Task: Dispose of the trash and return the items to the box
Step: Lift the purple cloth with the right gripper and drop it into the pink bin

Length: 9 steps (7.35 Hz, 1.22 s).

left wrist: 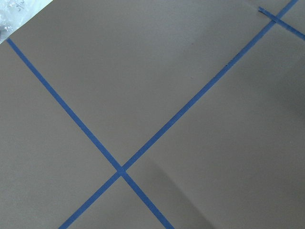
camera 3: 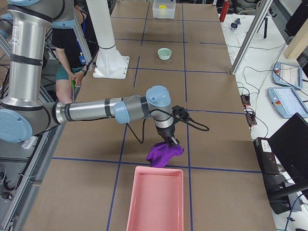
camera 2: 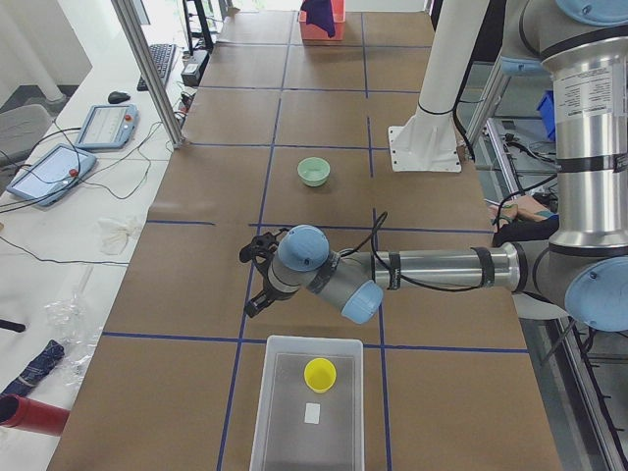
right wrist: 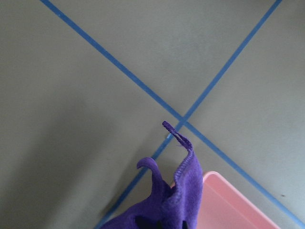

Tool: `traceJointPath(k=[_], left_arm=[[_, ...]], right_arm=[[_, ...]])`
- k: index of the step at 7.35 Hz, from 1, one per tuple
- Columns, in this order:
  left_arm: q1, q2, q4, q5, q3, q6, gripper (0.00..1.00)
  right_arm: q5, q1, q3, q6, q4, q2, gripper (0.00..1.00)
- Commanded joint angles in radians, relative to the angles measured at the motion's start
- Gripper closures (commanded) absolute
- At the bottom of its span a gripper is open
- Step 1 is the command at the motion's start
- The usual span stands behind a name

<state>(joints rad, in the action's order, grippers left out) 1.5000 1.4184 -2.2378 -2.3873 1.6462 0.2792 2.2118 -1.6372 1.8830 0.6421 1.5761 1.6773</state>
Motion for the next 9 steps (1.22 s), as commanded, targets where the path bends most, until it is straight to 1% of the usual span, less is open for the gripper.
traceJointPath(k=[1, 2, 3, 4, 5, 6, 7, 8, 9], left_arm=[[-0.001, 0.001, 0.0, 0.0, 0.017, -0.032, 0.0], [-0.004, 0.002, 0.0, 0.005, 0.029, -0.063, 0.0], [-0.006, 0.019, 0.0, 0.025, 0.035, -0.095, 0.0], [-0.009, 0.03, 0.0, 0.028, 0.038, -0.136, 0.0], [-0.038, 0.031, 0.001, 0.028, 0.094, -0.263, 0.0], [-0.103, 0.031, 0.003, 0.031, 0.156, -0.407, 0.0], [-0.191, 0.034, 0.003, 0.095, 0.225, -0.58, 0.0], [-0.29, 0.045, 0.003, 0.144, 0.271, -0.745, 0.0], [-0.353, 0.078, 0.003, 0.172, 0.288, -0.876, 0.0]], right_arm=[[0.005, -0.22, -0.19, 0.401, 0.209, -0.148, 1.0], [0.003, -0.257, -0.322, 0.489, 0.165, -0.181, 1.0], [0.003, -0.263, -0.429, 0.484, 0.071, -0.15, 0.8], [0.025, -0.263, -0.493, 0.411, -0.011, -0.108, 0.01], [0.155, -0.263, -0.481, 0.19, -0.077, -0.035, 0.0], [0.216, -0.259, -0.457, -0.007, -0.188, 0.017, 0.0], [0.221, -0.234, -0.456, -0.201, -0.349, 0.039, 0.0], [0.218, -0.195, -0.456, -0.346, -0.448, 0.059, 0.0], [0.217, -0.158, -0.456, -0.44, -0.493, 0.064, 0.0]])
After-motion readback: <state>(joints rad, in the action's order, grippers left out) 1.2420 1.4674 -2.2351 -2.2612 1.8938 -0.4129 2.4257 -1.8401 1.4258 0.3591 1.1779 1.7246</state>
